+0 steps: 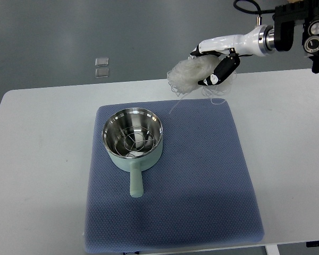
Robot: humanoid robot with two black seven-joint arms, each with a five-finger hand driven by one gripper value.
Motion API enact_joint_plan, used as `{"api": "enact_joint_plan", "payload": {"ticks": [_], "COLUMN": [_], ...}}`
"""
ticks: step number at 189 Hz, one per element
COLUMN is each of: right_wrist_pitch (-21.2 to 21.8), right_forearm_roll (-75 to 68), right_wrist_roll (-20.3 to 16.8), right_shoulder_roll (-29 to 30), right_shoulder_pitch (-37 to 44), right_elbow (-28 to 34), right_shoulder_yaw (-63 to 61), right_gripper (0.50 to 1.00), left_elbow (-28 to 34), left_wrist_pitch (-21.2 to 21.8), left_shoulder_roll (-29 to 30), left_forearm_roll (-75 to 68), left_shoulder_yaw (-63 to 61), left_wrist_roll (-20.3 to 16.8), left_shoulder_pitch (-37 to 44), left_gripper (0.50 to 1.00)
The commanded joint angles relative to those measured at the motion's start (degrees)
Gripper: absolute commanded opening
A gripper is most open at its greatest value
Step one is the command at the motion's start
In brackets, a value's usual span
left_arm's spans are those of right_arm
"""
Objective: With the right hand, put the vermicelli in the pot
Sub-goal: 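Carry the held vermicelli over the mint-green pot with the right hand, then open the right hand to drop the vermicelli into the pot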
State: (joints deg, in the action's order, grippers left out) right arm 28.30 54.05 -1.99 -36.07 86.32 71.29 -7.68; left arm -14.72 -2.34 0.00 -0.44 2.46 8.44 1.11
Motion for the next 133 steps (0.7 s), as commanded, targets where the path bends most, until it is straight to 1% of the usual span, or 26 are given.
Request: {"api": "enact_joint_plan", "payload": {"ticks": [1, 18, 33, 64, 77, 116, 133], "right_wrist_pitch": [0.0, -0.7, -1.5, -2.9, -3.4, -3.9, -6.1], "right_forearm_roll": [-3.1, -3.4, -3.3, -3.0, -2.5, -1.1, 0.0], "right_wrist_roll": [0.0, 0.0, 0.0, 0.0, 0.0, 0.1, 0.1], "right_shoulder_roll": [3.6, 8.1, 13.2, 21.7, 25.4, 31.7, 33.8], "right_shoulder_pitch": [4.8, 6.3, 6.2, 5.3, 3.7, -1.7, -4.2], "right_elbow": [-0.5, -1.5, -4.6, -10.6, -13.4, -18.8, -20.2], "right_shoulder_yaw": [2.7, 5.3, 6.2, 7.4, 7.6, 7.4, 7.4], "right_gripper": [0.5, 0.5, 0.5, 0.5, 0.5, 0.5, 0.5], "left_elbow": [0.1, 0.4, 0.3, 0.0, 0.0, 0.4, 0.4], "left_wrist_pitch": [0.0, 0.0, 0.0, 0.0, 0.0, 0.1, 0.0], "left_shoulder_roll": [0.0, 0.0, 0.0, 0.0, 0.0, 0.0, 0.0], "left_forearm_roll": [0.0, 0.0, 0.0, 0.0, 0.0, 0.0, 0.0], "left_shoulder_yaw": [0.0, 0.0, 0.0, 0.1, 0.1, 0.0, 0.0], "left_wrist_roll": [0.0, 0.0, 0.0, 0.0, 0.0, 0.0, 0.0], "left_shoulder_pitch": [0.0, 0.0, -0.1, 0.0, 0.0, 0.0, 0.0], "left_gripper": [1.0, 1.0, 1.0, 1.0, 1.0, 1.0, 1.0]}}
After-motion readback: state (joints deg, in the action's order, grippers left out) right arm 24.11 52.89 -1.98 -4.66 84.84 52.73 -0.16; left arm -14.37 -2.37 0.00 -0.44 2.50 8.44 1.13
